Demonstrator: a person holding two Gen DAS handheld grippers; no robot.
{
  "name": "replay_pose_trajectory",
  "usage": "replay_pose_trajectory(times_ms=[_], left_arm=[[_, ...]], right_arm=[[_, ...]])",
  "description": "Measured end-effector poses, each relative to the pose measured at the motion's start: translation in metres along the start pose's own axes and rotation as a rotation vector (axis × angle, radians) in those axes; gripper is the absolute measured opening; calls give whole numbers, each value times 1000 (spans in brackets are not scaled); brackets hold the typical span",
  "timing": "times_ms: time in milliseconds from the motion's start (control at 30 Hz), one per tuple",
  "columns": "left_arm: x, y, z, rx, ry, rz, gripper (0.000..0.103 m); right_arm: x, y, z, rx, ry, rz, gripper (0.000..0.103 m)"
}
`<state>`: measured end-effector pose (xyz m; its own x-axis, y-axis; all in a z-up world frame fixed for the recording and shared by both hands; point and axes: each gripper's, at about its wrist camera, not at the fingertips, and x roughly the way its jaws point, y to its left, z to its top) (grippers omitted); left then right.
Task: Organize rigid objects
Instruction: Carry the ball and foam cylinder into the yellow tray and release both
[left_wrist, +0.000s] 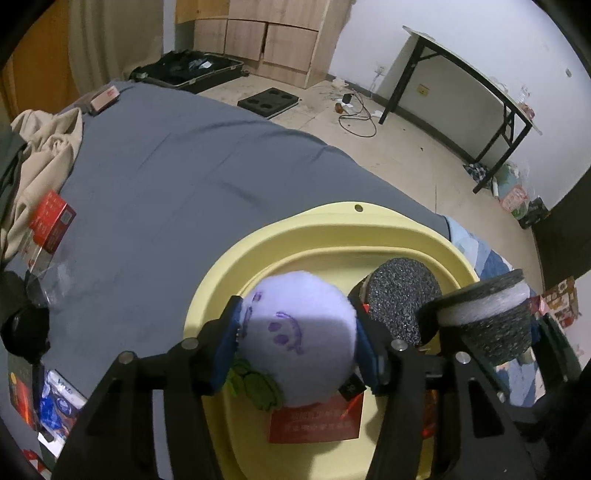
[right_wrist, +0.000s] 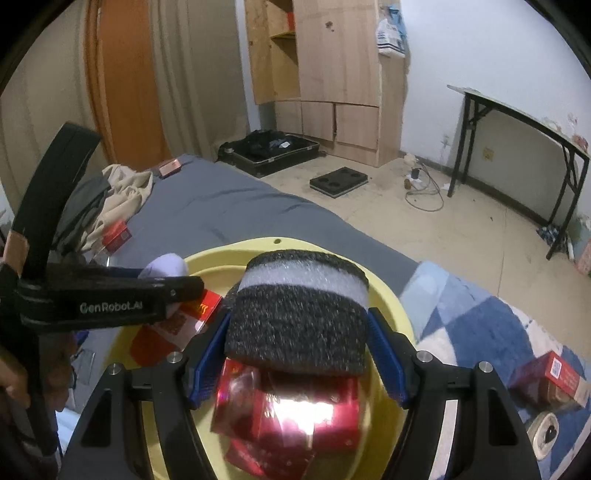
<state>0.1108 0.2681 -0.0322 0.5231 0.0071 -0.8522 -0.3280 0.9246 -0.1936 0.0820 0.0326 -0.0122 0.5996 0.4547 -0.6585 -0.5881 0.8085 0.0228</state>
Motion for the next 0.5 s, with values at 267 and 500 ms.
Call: replay_pose_trajectory(times_ms=[267, 500], left_arm=[[-27, 10, 6, -68, -55, -25, 98], [-54, -13, 12, -24, -128, -58, 103]], right_arm=[[-6, -5, -3, 16, -5, 25, 98], [-35, -6, -11, 29, -47, 37, 103]])
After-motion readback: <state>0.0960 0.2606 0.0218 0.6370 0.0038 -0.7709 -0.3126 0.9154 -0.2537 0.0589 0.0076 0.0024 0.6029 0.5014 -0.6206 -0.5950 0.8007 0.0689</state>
